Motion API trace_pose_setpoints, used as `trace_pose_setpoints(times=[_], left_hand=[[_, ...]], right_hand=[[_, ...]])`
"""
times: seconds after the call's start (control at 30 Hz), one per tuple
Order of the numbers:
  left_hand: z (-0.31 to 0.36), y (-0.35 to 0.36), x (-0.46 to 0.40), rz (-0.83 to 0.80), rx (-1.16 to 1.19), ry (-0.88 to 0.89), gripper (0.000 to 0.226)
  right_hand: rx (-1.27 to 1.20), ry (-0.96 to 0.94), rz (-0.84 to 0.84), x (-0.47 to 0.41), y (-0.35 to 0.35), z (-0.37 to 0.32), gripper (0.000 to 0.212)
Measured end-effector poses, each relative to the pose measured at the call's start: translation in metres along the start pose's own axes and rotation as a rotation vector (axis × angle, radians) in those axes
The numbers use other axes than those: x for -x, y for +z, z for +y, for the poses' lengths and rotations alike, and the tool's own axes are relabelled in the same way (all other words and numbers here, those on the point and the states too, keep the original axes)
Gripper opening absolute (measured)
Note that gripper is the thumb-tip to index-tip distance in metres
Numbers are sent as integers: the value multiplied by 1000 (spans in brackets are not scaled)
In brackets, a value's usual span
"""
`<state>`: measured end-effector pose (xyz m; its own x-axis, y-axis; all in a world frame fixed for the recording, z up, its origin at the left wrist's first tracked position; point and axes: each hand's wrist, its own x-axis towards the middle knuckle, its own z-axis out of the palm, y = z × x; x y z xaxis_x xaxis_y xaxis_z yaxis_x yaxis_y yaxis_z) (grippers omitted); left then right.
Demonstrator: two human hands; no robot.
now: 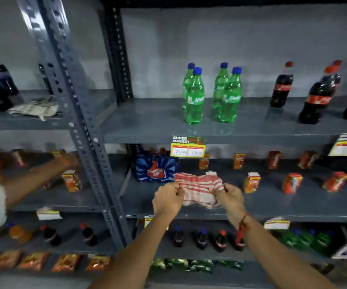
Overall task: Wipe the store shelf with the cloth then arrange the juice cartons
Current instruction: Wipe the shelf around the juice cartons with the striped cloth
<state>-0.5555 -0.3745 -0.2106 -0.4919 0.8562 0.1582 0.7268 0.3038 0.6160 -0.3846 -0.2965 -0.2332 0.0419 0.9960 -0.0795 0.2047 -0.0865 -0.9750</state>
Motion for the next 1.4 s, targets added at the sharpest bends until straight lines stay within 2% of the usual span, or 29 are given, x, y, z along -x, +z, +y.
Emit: trace_pose_setpoints(times=[0.1,0.27,0.33,0.4,0.53,0.63,0.7,0.77,0.8,0.9,1.0,1.1,1.23,1.3,1.4], left_hand=[[-38,4,-21,12,-27,-90,34],[-85,27,-60,-26,-87,-153,30],[-99,41,-73,-48,-93,-170,28],[-111,55,-83,-80,-95,-171,26],[-128,77,-92,-126,-94,-167,22],[-138,87,-96,-149,-107,-141,22],[-145,91,-100,-167,-100,-127,22],[-150,92,-103,-170,-104,-88,27],[-153,90,-104,-150,-106,-72,31],[-168,86,-111,-18,-112,-49,41],[-191,82,-122,106,-270,20,37],[-214,79,-135,-25,-486,35,53],[-229,88,-140,-88,-518,-4,59],[-232,92,-140,-94,-489,-41,59],[-235,96,-140,-99,-444,-82,56]], right_hand=[[14,65,-54,-16,49,20,7],[79,139,-81,-46,104,59,10],[143,152,-92,-59,116,73,18],[202,131,-122,-69,121,88,25],[310,38,-192,-78,119,108,16],[417,-3,-201,-82,114,112,19],[446,-1,-177,-81,112,110,33],[516,-125,-118,-80,111,107,57],[569,-225,-87,-79,111,105,62],[702,-535,-97,-76,117,95,57],[840,-763,-250,-80,131,92,59],[995,-833,-470,-88,150,95,76],[1126,-828,-636,-99,166,109,89],[1126,-812,-661,-103,169,116,85],[1085,-828,-636,-105,168,117,66]])
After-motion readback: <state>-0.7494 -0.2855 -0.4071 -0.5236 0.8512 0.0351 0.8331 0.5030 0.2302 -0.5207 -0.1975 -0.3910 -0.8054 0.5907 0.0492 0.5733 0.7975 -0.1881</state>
